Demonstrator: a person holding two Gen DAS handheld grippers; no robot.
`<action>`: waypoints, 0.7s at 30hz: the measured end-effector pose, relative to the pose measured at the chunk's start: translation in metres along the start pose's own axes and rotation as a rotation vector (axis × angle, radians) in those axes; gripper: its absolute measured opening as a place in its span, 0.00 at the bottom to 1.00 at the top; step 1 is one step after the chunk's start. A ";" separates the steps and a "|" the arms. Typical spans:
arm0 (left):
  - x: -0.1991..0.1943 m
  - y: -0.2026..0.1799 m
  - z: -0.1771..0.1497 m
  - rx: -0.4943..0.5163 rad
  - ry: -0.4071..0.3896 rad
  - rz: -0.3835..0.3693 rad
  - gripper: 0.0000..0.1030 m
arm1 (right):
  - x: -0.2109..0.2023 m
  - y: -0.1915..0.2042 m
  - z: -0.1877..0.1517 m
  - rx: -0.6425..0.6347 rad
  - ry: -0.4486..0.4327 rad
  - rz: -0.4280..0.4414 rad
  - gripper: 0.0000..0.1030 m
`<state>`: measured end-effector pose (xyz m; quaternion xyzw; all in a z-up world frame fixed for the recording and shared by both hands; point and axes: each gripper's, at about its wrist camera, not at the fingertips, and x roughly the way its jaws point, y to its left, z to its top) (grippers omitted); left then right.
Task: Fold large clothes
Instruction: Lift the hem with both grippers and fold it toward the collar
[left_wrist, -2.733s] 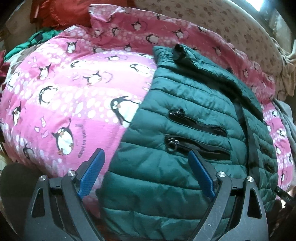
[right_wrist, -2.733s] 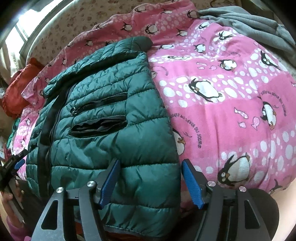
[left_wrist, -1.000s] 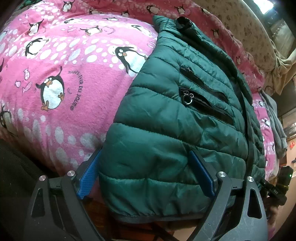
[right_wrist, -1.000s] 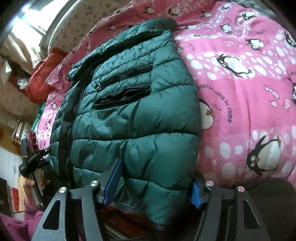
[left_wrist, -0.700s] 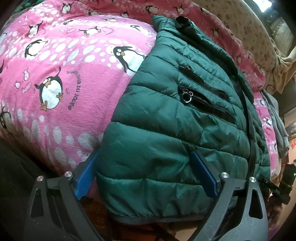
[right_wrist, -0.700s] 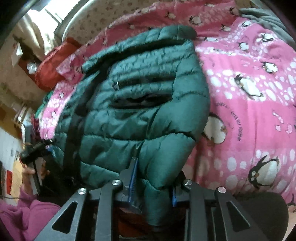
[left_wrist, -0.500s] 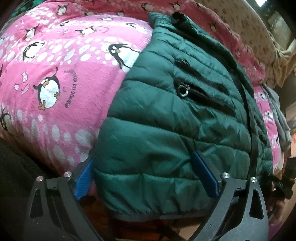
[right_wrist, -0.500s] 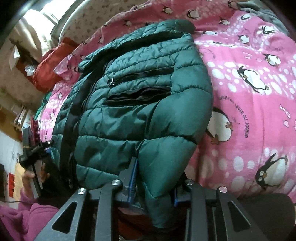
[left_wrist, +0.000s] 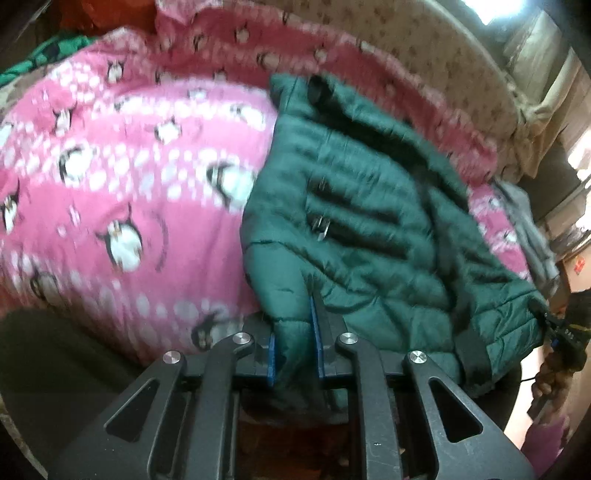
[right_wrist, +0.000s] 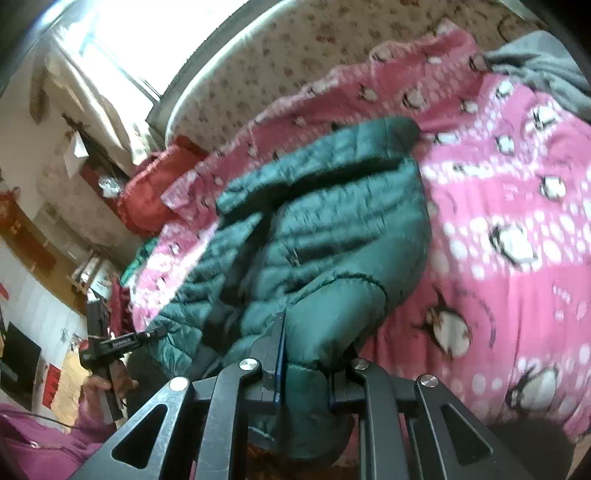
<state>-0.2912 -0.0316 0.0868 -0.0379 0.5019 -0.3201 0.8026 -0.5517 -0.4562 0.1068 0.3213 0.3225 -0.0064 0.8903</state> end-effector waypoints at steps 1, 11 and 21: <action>-0.003 0.001 0.003 -0.008 -0.012 -0.007 0.14 | -0.003 0.002 0.006 0.000 -0.018 0.006 0.15; -0.015 -0.017 0.079 -0.036 -0.166 -0.012 0.14 | 0.000 0.012 0.069 -0.032 -0.130 -0.024 0.15; 0.011 -0.046 0.150 0.008 -0.220 0.045 0.14 | 0.040 0.004 0.136 -0.058 -0.147 -0.138 0.14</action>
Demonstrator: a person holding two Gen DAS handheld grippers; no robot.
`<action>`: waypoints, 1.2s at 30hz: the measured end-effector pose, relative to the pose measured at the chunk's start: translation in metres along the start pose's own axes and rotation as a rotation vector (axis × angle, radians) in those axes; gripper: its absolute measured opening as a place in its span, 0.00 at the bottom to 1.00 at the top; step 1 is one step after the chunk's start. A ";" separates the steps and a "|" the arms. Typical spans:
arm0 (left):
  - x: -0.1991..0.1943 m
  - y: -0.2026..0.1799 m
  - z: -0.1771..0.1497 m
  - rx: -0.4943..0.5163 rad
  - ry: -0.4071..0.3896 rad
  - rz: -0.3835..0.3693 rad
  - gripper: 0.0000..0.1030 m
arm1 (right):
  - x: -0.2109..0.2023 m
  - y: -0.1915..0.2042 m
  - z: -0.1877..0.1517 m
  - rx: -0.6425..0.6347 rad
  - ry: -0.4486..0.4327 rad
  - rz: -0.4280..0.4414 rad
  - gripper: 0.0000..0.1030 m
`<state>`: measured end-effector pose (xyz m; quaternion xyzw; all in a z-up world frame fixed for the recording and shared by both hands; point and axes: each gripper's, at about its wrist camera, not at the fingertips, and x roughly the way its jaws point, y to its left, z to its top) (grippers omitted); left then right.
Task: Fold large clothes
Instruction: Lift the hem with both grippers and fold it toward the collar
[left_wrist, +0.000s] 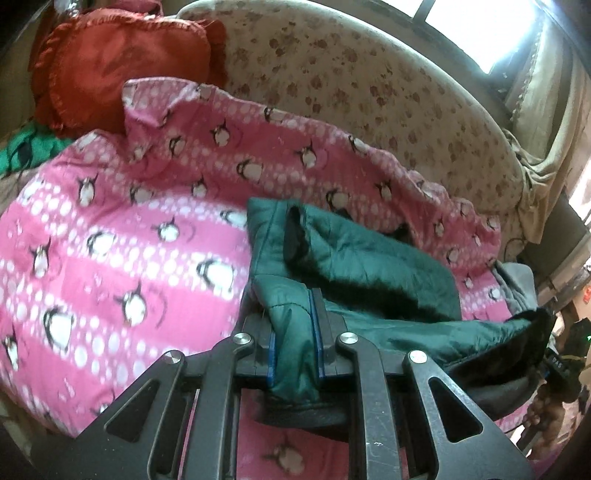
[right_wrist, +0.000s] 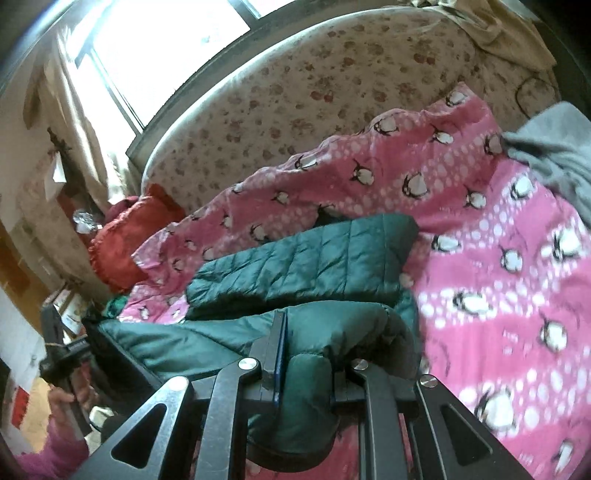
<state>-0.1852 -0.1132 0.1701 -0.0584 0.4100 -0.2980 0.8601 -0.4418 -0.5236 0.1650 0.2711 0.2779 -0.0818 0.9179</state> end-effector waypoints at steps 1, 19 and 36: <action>0.005 -0.003 0.005 0.006 -0.003 0.008 0.14 | 0.005 -0.001 0.006 0.001 -0.001 -0.005 0.14; 0.068 -0.015 0.049 0.019 0.011 0.109 0.14 | 0.068 -0.025 0.053 0.008 0.025 -0.125 0.14; 0.166 -0.001 0.091 -0.081 0.093 0.157 0.14 | 0.153 -0.059 0.097 0.122 0.060 -0.167 0.14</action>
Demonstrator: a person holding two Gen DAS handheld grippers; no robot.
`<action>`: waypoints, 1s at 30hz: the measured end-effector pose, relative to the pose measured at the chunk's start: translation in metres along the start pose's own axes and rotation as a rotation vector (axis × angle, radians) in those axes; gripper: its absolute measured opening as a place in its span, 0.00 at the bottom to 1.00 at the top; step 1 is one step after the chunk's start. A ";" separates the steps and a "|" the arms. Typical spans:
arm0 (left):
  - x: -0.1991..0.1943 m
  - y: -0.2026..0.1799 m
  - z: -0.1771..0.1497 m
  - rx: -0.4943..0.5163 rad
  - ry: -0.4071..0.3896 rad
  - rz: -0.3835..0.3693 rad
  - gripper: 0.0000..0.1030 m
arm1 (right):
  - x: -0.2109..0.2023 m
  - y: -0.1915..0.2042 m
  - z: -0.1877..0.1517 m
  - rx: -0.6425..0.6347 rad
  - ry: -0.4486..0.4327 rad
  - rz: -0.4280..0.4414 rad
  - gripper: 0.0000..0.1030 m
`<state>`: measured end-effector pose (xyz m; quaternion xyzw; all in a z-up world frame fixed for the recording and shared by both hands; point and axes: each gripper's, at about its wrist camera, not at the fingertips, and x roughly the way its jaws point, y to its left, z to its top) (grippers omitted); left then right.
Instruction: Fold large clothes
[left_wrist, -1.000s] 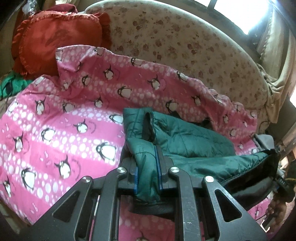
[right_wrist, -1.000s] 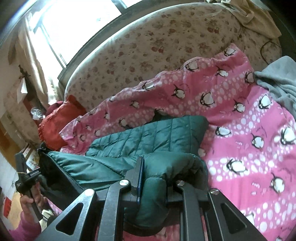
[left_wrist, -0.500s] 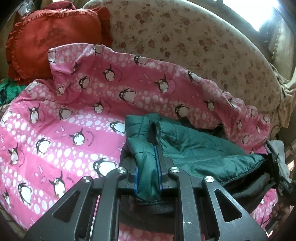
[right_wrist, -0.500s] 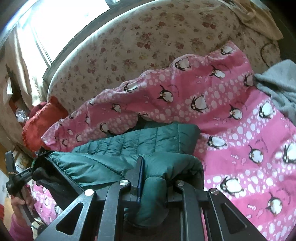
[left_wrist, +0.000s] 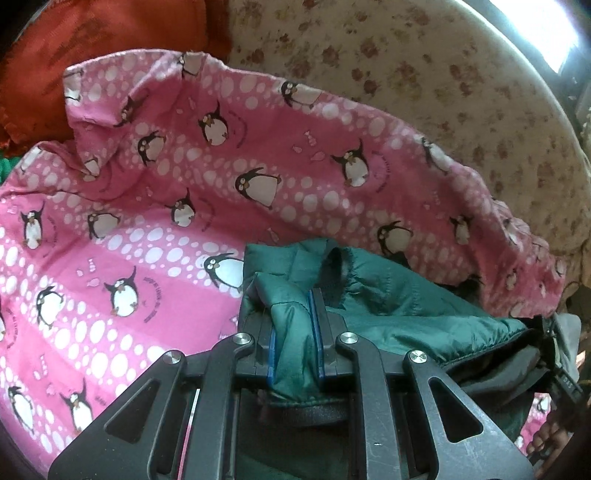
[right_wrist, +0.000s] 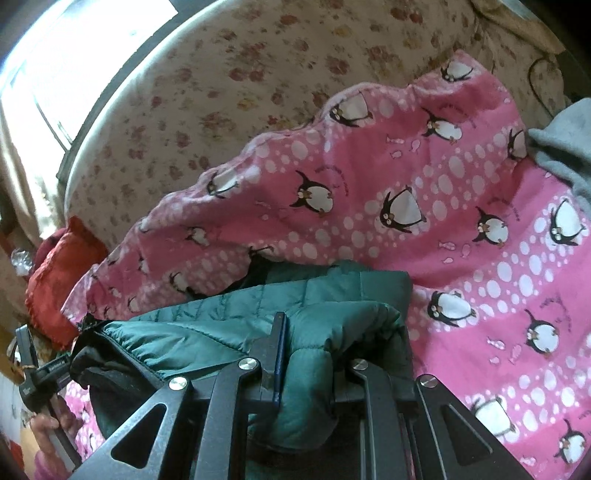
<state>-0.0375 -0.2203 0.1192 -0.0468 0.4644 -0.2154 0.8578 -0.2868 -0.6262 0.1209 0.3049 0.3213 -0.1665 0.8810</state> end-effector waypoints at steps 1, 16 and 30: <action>0.003 0.000 0.001 -0.002 0.002 0.002 0.14 | 0.004 -0.001 0.001 0.001 0.001 -0.003 0.14; -0.009 0.023 0.016 -0.092 0.029 -0.171 0.58 | 0.032 -0.027 0.011 0.143 -0.004 0.101 0.37; 0.001 0.000 -0.010 -0.013 0.024 -0.063 0.73 | 0.005 0.056 -0.002 -0.182 -0.052 -0.020 0.59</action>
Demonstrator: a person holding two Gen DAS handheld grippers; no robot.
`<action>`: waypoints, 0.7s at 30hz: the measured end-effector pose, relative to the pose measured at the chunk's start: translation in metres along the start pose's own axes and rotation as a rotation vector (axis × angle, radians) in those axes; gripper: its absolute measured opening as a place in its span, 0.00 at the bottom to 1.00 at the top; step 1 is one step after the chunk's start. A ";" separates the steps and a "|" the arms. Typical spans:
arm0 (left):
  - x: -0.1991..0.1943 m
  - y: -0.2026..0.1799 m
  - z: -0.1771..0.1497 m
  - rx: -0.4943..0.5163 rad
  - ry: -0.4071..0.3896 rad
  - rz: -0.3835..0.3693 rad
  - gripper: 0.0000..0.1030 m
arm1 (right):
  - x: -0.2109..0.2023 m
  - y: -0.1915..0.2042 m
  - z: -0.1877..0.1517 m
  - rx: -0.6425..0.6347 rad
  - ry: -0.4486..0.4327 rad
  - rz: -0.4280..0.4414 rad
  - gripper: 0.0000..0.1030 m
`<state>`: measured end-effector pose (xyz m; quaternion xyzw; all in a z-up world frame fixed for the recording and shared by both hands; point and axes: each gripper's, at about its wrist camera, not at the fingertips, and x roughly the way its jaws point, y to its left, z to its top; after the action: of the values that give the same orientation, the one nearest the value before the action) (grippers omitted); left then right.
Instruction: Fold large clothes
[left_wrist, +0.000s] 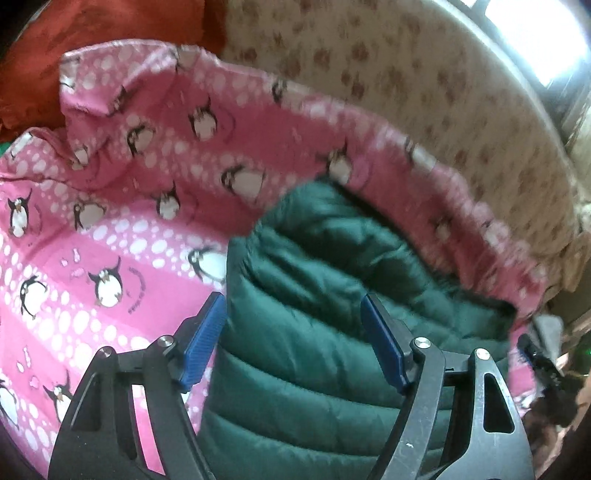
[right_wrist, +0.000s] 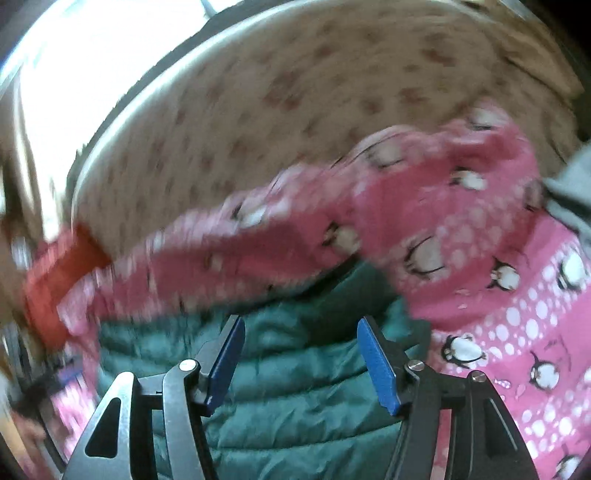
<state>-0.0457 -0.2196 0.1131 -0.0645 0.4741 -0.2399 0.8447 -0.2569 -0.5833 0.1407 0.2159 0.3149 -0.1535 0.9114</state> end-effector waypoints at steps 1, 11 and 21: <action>0.009 -0.001 -0.002 0.001 0.014 0.027 0.73 | 0.009 0.009 -0.003 -0.035 0.023 0.000 0.59; 0.062 0.009 -0.007 -0.026 0.086 0.112 0.79 | 0.116 0.021 -0.009 -0.083 0.213 -0.111 0.60; 0.056 0.001 -0.005 0.026 0.061 0.148 0.79 | 0.114 0.022 -0.019 -0.104 0.186 -0.140 0.62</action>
<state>-0.0253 -0.2448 0.0666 -0.0109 0.5000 -0.1848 0.8460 -0.1712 -0.5719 0.0607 0.1593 0.4197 -0.1795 0.8753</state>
